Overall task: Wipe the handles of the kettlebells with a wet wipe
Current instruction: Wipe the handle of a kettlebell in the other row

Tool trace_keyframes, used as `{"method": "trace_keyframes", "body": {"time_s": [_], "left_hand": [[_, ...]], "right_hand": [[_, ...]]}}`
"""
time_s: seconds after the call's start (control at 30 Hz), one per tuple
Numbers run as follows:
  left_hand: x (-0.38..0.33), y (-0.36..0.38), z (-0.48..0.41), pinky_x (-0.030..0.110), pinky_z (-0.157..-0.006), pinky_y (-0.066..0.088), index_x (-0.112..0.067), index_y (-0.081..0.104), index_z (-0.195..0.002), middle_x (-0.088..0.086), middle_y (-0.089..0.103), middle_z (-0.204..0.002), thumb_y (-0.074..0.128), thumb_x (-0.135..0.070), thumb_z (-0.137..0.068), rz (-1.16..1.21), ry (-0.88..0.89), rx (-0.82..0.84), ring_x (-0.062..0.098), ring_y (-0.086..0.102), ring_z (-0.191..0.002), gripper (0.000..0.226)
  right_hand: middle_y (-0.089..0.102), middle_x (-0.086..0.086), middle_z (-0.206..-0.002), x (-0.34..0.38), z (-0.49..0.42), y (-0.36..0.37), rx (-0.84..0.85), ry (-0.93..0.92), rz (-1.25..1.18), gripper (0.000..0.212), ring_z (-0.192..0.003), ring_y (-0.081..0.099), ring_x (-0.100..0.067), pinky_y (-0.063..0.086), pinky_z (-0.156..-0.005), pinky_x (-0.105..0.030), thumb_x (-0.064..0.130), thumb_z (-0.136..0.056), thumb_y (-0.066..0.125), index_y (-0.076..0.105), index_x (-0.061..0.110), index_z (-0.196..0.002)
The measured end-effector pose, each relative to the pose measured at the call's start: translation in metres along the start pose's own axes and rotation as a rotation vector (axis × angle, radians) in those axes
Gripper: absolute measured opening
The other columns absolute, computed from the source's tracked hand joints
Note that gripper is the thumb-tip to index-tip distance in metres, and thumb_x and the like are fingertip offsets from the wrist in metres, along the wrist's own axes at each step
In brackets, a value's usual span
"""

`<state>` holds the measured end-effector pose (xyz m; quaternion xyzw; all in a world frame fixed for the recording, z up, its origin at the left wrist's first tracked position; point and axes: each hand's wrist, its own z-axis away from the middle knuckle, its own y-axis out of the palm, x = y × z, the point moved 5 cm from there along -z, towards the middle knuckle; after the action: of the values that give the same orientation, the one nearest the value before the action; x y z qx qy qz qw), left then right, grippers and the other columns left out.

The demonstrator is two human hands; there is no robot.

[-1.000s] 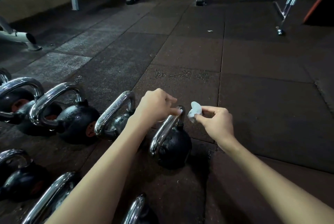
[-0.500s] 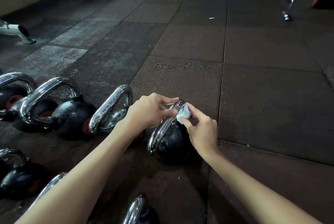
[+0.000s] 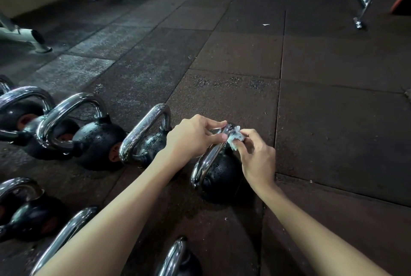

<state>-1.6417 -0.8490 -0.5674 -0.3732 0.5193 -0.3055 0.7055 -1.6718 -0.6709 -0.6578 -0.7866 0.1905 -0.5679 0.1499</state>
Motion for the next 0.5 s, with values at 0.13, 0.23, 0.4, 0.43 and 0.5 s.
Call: {"method": "trace_keyframes", "body": {"time_s": [0.13, 0.23, 0.4, 0.43, 0.5], "left_hand": [[-0.001, 0.002, 0.002, 0.038, -0.088, 0.058, -0.06, 0.062, -0.126, -0.017, 0.077, -0.098, 0.067, -0.069, -0.085, -0.053, 0.013, -0.039, 0.013, 0.071, -0.103, 0.042], [0.001, 0.003, 0.002, 0.039, -0.091, 0.058, -0.06, 0.062, -0.127, -0.013, 0.077, -0.105, 0.068, -0.067, -0.085, -0.036, 0.016, -0.019, 0.014, 0.071, -0.108, 0.043], [0.002, -0.003, 0.002, 0.027, -0.103, 0.051, -0.052, 0.058, -0.136, -0.014, 0.077, -0.113, 0.073, -0.054, -0.089, 0.006, 0.105, 0.15, -0.001, 0.067, -0.11, 0.049], [0.002, -0.005, 0.002, 0.022, -0.105, 0.048, -0.05, 0.057, -0.139, -0.015, 0.076, -0.113, 0.075, -0.05, -0.089, 0.013, 0.126, 0.21, -0.006, 0.066, -0.108, 0.053], [0.002, -0.009, -0.001, 0.016, -0.106, 0.045, -0.048, 0.055, -0.141, -0.019, 0.076, -0.112, 0.079, -0.045, -0.087, 0.015, 0.154, 0.284, -0.012, 0.062, -0.107, 0.058]], "right_hand": [[0.078, 0.008, -0.083, -0.003, 0.012, 0.005, -0.074, 0.086, -0.032, 0.021, -0.075, 0.073, -0.018, 0.058, -0.07, -0.043, 0.043, -0.088, 0.076, 0.076, 0.028, -0.102], [0.078, 0.008, -0.08, -0.002, 0.01, 0.007, -0.068, 0.127, -0.077, 0.015, -0.073, 0.073, -0.016, 0.057, -0.07, -0.043, 0.037, -0.085, 0.08, 0.078, 0.025, -0.093], [0.079, 0.01, -0.084, -0.002, 0.003, 0.002, -0.039, 0.134, -0.091, 0.017, -0.076, 0.073, -0.006, 0.059, -0.073, -0.038, 0.033, -0.084, 0.083, 0.08, 0.023, -0.098], [0.079, 0.011, -0.085, -0.005, 0.002, 0.003, -0.015, 0.146, -0.102, 0.017, -0.077, 0.073, -0.004, 0.059, -0.075, -0.038, 0.031, -0.084, 0.083, 0.08, 0.023, -0.098], [0.079, 0.013, -0.085, -0.007, -0.002, 0.002, 0.017, 0.154, -0.116, 0.018, -0.078, 0.074, -0.002, 0.06, -0.076, -0.041, 0.034, -0.082, 0.083, 0.08, 0.024, -0.097]]}}
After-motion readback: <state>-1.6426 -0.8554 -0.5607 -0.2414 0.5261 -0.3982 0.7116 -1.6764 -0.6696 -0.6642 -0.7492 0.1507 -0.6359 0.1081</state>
